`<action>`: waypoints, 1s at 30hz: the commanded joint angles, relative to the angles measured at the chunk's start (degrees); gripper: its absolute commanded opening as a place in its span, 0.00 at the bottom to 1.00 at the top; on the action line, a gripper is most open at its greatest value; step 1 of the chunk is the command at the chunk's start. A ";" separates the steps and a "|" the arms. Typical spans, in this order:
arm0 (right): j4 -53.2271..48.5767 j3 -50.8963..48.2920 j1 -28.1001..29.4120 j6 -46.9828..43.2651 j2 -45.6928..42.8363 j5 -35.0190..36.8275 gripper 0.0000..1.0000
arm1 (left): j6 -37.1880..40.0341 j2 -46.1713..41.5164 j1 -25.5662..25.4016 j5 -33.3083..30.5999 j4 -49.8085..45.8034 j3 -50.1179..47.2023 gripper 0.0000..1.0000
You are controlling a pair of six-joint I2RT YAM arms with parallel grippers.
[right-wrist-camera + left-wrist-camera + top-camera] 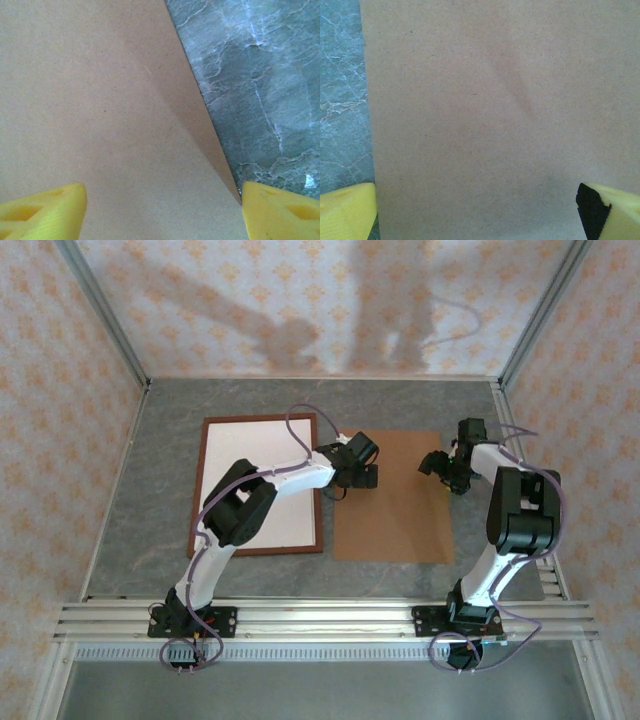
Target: Put the photo into the frame
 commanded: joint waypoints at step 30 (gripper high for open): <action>-4.57 3.69 1.41 -0.85 -0.55 10.86 0.86 | -3.28 0.18 1.21 10.36 4.89 -5.48 0.99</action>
